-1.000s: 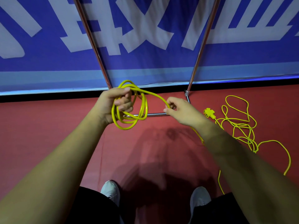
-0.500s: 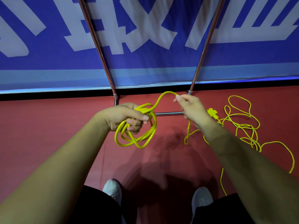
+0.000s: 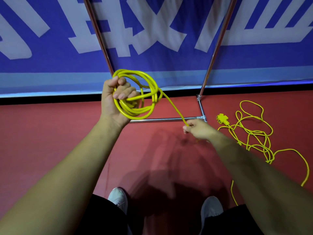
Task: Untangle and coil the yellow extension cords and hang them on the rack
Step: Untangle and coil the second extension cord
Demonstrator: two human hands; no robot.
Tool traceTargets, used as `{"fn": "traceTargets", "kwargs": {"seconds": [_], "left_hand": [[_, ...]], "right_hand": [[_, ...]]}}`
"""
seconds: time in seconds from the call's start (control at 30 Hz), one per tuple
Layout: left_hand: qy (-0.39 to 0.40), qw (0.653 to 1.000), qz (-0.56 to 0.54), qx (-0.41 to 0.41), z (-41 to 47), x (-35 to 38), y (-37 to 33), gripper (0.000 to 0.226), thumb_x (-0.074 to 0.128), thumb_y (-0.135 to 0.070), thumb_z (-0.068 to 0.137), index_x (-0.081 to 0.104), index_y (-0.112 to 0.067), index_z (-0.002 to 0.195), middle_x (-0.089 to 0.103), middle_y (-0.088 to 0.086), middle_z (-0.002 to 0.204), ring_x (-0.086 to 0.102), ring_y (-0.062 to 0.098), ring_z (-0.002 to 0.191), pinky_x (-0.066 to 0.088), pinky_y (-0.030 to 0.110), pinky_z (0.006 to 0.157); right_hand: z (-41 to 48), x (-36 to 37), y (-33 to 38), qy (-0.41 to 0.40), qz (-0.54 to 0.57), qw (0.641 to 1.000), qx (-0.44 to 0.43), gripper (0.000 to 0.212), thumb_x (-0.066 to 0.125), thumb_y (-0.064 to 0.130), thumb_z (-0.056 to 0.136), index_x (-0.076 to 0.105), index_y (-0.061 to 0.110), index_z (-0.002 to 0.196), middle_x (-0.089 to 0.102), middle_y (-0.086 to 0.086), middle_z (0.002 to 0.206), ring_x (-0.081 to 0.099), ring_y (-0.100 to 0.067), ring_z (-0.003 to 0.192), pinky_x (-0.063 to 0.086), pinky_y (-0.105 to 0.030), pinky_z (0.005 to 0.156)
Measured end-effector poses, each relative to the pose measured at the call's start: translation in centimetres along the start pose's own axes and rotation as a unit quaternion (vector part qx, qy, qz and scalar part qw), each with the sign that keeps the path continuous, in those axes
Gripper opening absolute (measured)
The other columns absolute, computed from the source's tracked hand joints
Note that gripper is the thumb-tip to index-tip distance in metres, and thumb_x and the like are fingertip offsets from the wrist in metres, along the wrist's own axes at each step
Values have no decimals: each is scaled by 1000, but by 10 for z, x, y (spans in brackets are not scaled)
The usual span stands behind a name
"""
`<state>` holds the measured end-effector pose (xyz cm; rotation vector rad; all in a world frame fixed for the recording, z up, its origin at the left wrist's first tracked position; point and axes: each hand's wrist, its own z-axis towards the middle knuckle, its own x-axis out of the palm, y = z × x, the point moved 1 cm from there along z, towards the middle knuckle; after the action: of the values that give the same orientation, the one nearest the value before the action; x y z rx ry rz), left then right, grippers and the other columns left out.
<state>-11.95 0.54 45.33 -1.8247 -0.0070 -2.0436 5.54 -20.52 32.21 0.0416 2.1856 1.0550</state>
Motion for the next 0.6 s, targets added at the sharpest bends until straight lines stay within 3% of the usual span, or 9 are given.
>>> {"fn": "traceTargets", "kwargs": {"seconds": [0.1,0.17,0.23,0.33,0.47,0.6], "left_hand": [[-50,997,45,44,1,1,-8,14,75,-5,76,61,-3,75,52,-2,44,58,13,47,47,25,59],[-112,983,130,68,1,2,-6,10,69,-12,87,63,-8,80,57,-6,50,63,10,57,49,22,64],[-172,962,190,93,1,1,-6,20,55,-20,99,66,-13,84,61,-8,56,66,9,62,53,22,65],[-200,932,287,100,3,6,-2,23,50,-28,101,67,-18,90,48,-8,48,62,9,60,52,26,62],[-190,902,376,96,2,5,-1,25,47,-29,103,65,-15,93,34,-6,47,55,14,56,45,27,56],[-155,880,445,60,2,-4,-1,15,47,-12,92,58,-7,100,41,-1,55,55,21,60,48,31,60]], "right_hand": [[-2,3,-18,42,22,998,50,23,54,21,99,64,3,88,67,-4,74,56,-13,62,42,-25,61],[-7,8,-13,62,74,994,50,18,52,21,101,51,7,90,69,-12,77,62,-17,61,47,-24,58],[-7,17,-1,46,59,997,23,21,51,25,101,44,11,87,64,-11,67,53,-18,47,40,-26,49],[-9,28,27,37,0,999,-19,24,53,29,99,56,12,83,50,-12,64,34,-14,37,25,-21,39],[-34,40,68,205,-91,973,-49,18,61,29,94,72,15,89,49,-8,60,34,-11,35,26,-17,39],[-59,38,97,308,-132,938,-89,17,64,28,92,76,16,95,47,-2,57,38,-10,41,27,-23,47]]}}
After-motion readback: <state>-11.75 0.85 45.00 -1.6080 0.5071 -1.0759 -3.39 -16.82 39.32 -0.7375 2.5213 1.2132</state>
